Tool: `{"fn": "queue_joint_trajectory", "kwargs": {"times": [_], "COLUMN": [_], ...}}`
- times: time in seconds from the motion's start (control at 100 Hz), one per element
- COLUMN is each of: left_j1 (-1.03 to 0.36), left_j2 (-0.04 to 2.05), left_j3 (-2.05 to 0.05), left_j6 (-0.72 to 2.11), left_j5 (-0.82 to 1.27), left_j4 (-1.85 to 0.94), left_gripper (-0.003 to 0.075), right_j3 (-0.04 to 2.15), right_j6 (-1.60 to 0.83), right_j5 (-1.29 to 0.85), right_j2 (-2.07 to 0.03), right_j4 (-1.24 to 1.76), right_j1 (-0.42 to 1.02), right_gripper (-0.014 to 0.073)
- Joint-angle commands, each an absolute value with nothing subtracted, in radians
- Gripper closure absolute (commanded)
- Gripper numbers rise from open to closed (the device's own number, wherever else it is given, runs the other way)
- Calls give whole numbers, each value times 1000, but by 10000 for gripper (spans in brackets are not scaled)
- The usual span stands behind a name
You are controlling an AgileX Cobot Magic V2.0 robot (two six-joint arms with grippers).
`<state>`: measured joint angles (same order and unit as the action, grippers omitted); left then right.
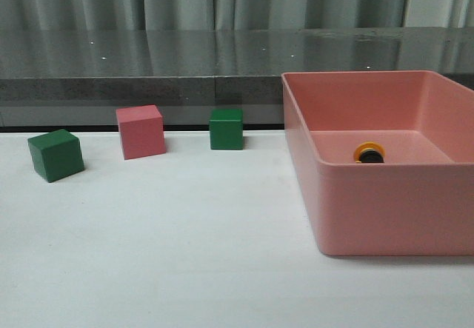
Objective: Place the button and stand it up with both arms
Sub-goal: 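Move the right gripper over the yellow button inside the pink bin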
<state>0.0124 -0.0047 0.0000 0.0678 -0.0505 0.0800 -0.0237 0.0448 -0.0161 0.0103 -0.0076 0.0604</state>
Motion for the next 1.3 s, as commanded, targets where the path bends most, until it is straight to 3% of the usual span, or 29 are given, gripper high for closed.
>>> {"fn": "queue_joint_trajectory", "kwargs": {"times": [0.0,0.28,0.46,0.71,1.02,1.29], "left_j1": [14,14,14,14,14,14], "left_j2": [-36,-36,-36,-36,-36,-36], "left_j3": [46,46,46,46,46,46], "left_j6": [60,60,60,60,60,60], "left_j5": [-136,-136,-136,-136,-136,-136], "left_j4": [79,79,79,79,79,79], "left_gripper": [740,740,740,740,740,740], "right_j3": [-13,32,245,617,866,1003], "right_j6": [38,41,114,118,81,-170], "right_j5": [71,162,-56,-361,-415,-407], "right_j2": [29,23,-58,-391,-843,-1188], "right_j4": [-8,-7,0,218,378,377], "right_j1": [55,55,55,55,65,176], "right_gripper": [664,664,664,664,664,664]}}
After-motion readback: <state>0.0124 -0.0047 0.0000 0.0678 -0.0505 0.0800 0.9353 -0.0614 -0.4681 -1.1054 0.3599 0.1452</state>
